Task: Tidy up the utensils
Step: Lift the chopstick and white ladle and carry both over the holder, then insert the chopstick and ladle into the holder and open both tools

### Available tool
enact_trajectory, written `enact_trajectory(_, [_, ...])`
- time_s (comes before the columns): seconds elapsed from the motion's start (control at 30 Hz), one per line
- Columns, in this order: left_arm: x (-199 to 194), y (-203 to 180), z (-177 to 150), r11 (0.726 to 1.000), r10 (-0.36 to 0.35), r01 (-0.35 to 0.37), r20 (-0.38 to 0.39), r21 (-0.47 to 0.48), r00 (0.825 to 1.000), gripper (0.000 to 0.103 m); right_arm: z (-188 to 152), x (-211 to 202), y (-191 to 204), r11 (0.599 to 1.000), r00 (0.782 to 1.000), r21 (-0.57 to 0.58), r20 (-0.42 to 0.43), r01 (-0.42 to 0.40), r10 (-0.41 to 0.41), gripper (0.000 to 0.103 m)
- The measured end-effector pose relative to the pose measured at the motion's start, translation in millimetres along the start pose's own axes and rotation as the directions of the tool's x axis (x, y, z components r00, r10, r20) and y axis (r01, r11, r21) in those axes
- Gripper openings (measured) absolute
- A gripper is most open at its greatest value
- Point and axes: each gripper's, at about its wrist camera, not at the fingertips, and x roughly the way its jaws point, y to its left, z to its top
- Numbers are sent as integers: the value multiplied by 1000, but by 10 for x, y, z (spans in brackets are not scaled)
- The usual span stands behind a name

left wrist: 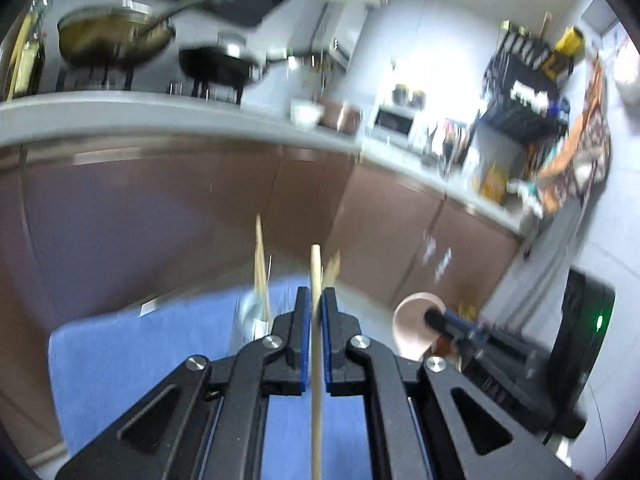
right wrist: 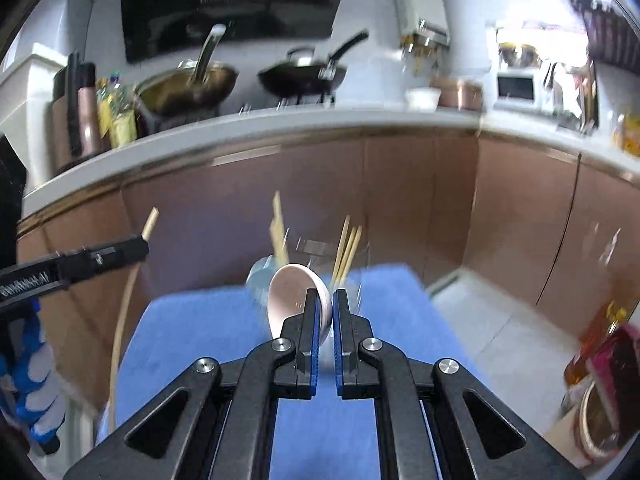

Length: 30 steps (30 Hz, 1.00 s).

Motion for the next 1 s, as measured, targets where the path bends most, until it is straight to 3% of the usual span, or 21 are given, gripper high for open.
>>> enact_trajectory(0.1, [268,-26,218,1000,24,-23,100,-10,995,4,214,218,-20,1000,996,14,84,25,-27,6])
enact_trajectory(0.23, [625,6,400,997,75,-74,225,-12,972,4,379,505,-28,997,982,-1,173,75,-73,6])
enact_trajectory(0.37, [970,120,446,993,121,-117,290,-33,949,4,440,806,-104,994,969,5,223,105,-104,6])
enact_trajectory(0.73, [1597,236,145,979,201,-198,400,-49,894,5,289,1327,-187,986,950,4,266,166,-161,6])
enact_trajectory(0.83, [1690,282,-32,974,223,-220,405,-53,887,5,161,1375,-140,983,947,-15,271,182,-171,7])
enact_trajectory(1.0, [1698,347,-178,975,220,-216,388,-52,895,11,-31,1383,-50,985,958,-36,241,170,-157,8])
